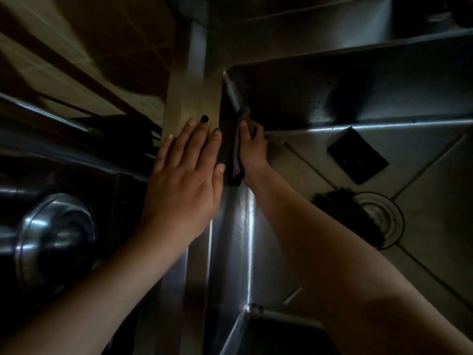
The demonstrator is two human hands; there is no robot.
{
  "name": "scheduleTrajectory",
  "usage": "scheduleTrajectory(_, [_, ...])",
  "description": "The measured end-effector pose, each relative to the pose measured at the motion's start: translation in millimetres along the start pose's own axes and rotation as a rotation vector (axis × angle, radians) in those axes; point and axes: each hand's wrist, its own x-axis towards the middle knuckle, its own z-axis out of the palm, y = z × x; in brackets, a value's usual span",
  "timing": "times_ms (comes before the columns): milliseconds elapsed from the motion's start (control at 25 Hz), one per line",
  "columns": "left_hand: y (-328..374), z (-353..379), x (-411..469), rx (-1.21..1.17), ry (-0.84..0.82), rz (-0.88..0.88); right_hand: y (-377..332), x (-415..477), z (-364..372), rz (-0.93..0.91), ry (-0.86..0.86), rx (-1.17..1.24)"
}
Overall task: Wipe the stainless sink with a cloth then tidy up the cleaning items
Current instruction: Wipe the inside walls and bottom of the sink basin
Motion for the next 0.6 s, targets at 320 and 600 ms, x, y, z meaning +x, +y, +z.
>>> scheduleTrajectory(320, [0, 0, 2, -0.008, -0.011, -0.003, 54, -13, -10, 0.138, 0.035, -0.107])
scheduleTrajectory(600, [-1, -3, 2, -0.042, -0.031, -0.007, 67, -79, -39, 0.301, -0.091, 0.09])
